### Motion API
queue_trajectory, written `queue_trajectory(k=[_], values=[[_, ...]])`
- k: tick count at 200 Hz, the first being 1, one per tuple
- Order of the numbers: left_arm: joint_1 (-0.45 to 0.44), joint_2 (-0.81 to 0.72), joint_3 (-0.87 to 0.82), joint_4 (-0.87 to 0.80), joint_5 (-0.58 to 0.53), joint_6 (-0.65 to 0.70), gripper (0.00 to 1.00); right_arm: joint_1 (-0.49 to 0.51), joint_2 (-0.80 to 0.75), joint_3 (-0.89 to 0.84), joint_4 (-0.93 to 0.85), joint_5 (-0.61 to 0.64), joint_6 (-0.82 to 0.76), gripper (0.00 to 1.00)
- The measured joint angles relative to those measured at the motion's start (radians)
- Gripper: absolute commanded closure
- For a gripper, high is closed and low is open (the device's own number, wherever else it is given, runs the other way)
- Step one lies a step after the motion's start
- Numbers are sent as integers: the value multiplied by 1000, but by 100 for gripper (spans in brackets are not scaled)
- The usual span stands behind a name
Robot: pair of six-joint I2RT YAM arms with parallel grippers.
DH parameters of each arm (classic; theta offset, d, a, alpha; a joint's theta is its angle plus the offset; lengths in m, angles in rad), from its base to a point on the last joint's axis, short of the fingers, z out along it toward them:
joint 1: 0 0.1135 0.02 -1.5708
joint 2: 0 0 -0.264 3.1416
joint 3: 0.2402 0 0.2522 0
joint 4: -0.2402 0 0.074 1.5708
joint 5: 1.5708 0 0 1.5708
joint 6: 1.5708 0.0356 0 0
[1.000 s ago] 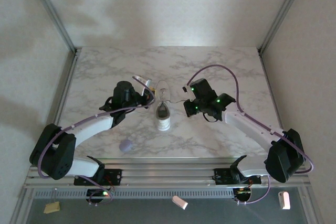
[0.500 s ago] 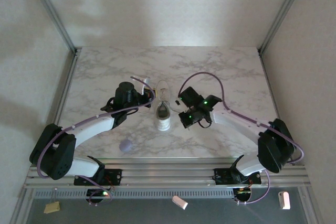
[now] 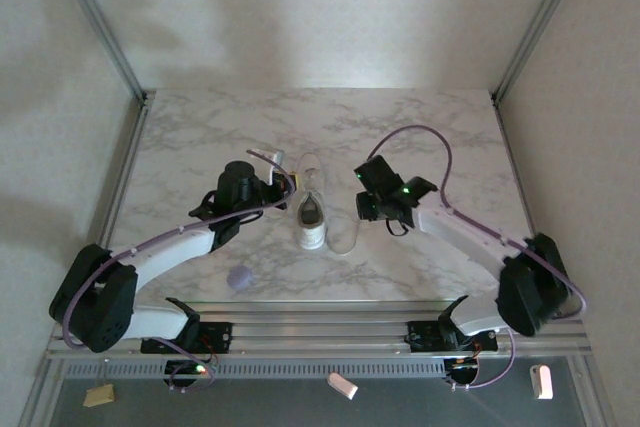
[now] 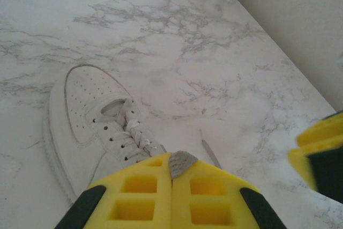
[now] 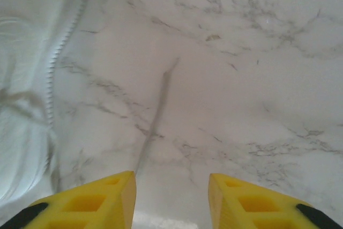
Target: Tie the shoes
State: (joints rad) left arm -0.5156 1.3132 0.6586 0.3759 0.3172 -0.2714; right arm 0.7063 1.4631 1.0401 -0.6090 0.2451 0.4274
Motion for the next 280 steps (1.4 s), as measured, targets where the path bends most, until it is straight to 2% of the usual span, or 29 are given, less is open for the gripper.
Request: queue_trajectory(k=[25,53,115,152,207,246,280], values=[[-5,-11,-10,0,-5,-6,100,1,159,55,-8,1,70,63],[-13,-19,-21,2,-16,-14,100,1,265,100,-16,1,114,65],[-15,-28,-24,0,-33,-14,100,-23,391,162,-8,-14,143,66],[-15,-40,-36,-3,-41,-14,100,-34,439,182,-5,-33,143,74],[-15,-46,-44,-1,-43,-14,100,-63,439,184,3,-71,155,100],[-15,-51,-56,1,-43,-14,100,-71,370,124,14,-36,157,100],[-15,-52,-57,3,-46,-15,100,-77,109,63,15,26,85,100]])
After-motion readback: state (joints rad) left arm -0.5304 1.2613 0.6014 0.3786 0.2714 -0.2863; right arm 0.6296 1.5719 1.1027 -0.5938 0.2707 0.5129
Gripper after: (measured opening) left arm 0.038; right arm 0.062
